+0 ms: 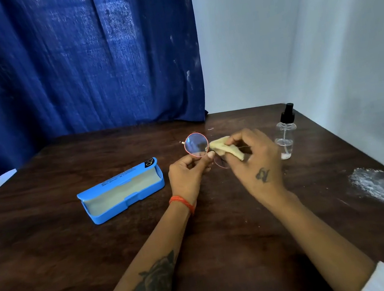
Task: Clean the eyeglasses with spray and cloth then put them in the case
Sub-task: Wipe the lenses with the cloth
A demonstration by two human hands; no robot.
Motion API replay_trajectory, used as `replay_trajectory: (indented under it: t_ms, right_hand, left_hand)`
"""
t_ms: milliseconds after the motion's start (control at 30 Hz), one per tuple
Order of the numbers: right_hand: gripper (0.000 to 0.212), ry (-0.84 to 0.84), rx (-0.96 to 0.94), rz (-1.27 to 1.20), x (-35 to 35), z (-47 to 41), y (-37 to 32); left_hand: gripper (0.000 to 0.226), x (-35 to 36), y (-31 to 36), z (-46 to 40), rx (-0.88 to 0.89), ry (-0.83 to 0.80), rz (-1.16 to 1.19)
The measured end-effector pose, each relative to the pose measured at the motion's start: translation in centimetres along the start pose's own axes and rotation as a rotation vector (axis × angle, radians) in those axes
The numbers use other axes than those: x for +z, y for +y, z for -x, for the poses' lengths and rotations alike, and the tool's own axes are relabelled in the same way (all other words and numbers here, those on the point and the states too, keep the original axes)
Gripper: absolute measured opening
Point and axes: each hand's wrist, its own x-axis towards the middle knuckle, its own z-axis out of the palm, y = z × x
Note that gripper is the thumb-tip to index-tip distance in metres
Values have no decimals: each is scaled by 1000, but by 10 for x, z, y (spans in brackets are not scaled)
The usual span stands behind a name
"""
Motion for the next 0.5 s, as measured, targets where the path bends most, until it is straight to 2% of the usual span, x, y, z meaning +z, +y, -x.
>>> replay_trajectory:
  t_ms: [33,133,233,333,400,500]
  right_hand:
    - [11,-30,-51,3,4,-2,-8]
    - [16,-167,-191,87,18,-10,-30]
    - [19,-355,-257,237,31,-17,-44]
    - [21,-458,-260,342,38,-20,-47]
    - [21,-493,-288,374,39,-20,-47]
    - [22,-503,-308,374,37,-18,-41]
  left_hand:
    - [4,0,0,0,24,3,-26]
    - [25,-4,-4,-2,84,31,-175]
    - [37,-7,-8,-4,63,94,-280]
    - [31,-8,-13,-10,3,108,-378]
    - [24,-8,-17,-14,-46,88,-365]
    - [27,-8,-16,-13,2,70,-480]
